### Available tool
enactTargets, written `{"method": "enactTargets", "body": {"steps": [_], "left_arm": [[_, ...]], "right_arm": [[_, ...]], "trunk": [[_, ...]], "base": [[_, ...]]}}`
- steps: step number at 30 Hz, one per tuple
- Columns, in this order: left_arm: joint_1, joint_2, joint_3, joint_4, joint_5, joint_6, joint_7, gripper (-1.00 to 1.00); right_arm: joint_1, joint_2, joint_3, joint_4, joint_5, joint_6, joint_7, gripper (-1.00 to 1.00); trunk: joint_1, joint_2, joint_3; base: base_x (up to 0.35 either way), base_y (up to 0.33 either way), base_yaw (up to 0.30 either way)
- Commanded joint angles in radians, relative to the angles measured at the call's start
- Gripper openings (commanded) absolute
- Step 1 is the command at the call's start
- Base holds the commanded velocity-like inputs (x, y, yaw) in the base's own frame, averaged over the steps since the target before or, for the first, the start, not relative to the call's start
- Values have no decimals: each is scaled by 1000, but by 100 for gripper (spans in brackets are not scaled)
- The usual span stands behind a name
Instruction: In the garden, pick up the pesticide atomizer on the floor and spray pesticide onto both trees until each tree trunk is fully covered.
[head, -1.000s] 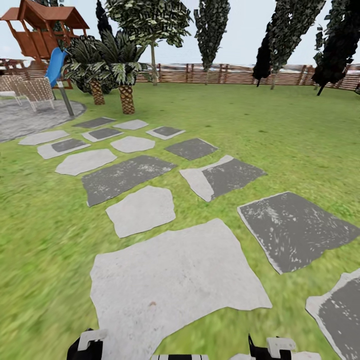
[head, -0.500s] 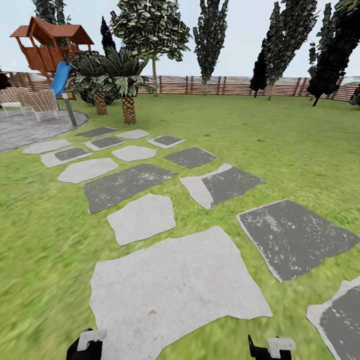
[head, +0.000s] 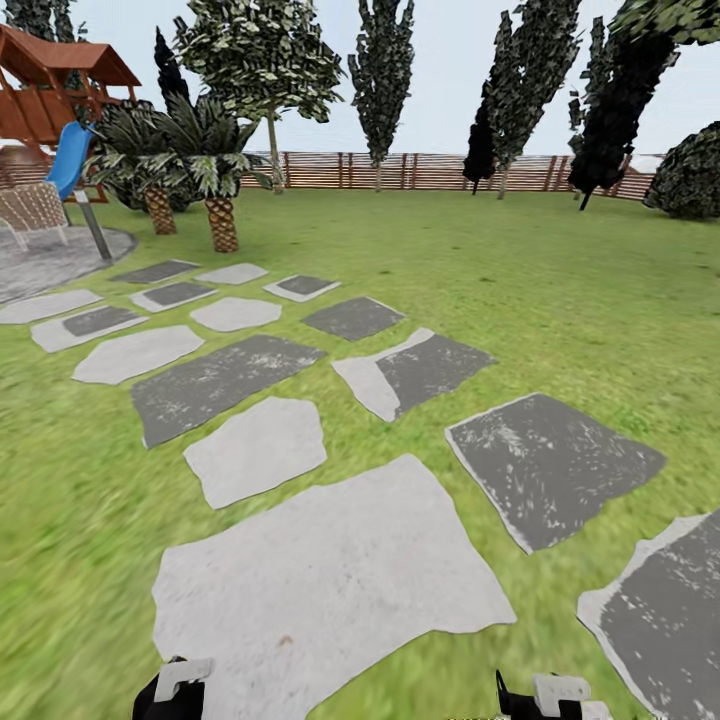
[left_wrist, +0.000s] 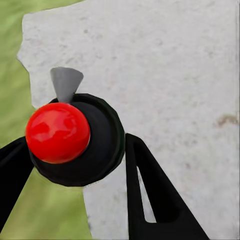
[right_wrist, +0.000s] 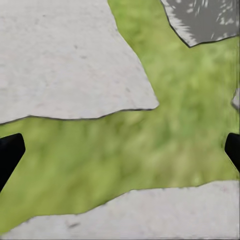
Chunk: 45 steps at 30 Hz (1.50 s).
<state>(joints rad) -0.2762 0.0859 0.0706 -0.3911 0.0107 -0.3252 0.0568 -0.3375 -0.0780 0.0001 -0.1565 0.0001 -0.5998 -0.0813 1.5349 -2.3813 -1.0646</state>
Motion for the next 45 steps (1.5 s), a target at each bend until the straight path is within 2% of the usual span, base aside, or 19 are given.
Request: {"method": "enactTargets", "body": {"steps": [1,30,45], "left_arm": [[0,0,0,0,0,0,0,-100],[0,0,0,0,2,0,1,-100],[0,-2,0,0,2,0,0,-100]], "right_arm": [[0,0,0,0,0,0,0,100],[0,1,0,0,-1,1,0,100],[0,1,0,0,-1,2,0,100]], "trunk": [[-4,7,3],[-115,210,94],[-115,210,94]], "base": [[0,0,-267],[0,0,-269],[0,0,-291]]}}
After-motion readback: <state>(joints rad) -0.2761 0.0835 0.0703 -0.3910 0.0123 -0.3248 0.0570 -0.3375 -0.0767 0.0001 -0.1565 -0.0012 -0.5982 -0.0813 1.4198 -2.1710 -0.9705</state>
